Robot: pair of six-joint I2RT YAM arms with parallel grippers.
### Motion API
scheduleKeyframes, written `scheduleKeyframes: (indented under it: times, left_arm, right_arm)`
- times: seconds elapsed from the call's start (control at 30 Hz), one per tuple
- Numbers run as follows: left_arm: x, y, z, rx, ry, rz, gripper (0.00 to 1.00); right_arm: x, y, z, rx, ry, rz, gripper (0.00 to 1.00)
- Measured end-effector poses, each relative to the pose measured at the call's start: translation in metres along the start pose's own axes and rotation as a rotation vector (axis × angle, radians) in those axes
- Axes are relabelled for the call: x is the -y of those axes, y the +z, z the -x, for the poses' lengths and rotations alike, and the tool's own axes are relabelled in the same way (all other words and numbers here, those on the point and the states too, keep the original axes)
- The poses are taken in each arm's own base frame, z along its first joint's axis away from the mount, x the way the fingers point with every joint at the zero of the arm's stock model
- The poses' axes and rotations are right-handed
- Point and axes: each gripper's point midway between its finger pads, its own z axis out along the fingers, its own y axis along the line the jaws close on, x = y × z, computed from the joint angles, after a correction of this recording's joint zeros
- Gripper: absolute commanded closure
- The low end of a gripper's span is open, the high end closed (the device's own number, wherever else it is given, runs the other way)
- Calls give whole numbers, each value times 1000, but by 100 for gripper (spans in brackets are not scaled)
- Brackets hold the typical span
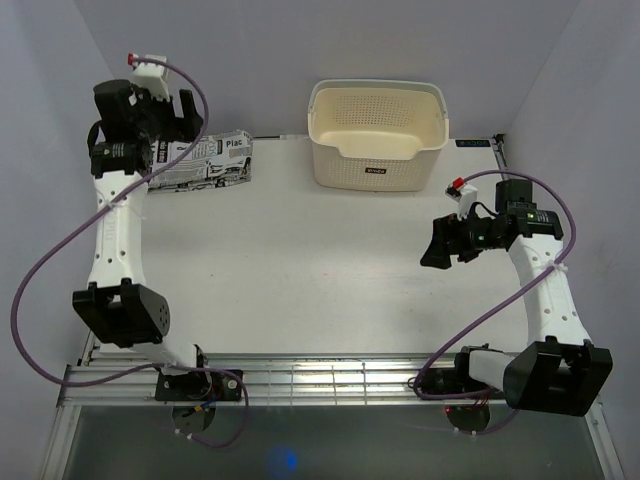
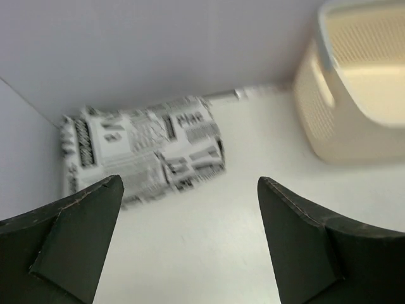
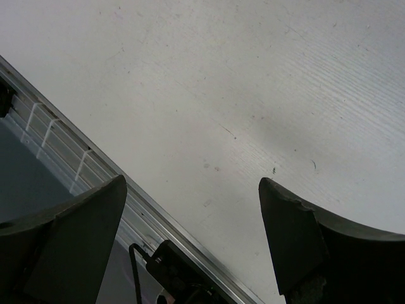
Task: Fold and stack the trousers
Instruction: Neatly place the folded trousers to the corner
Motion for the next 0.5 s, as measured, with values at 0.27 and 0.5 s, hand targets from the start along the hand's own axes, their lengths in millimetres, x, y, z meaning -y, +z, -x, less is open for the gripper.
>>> scheduleKeyframes:
  times: [0.27,0.5]
  left_arm:
    - [71,-90,-160,-383,-166,-181,2]
    - [96,-146,-232,-514,-207,-196,2]
  right_arm:
    - [3,9,-24,-13,5,-22,10]
    - [14,15,-32,-21,-6,-64,10]
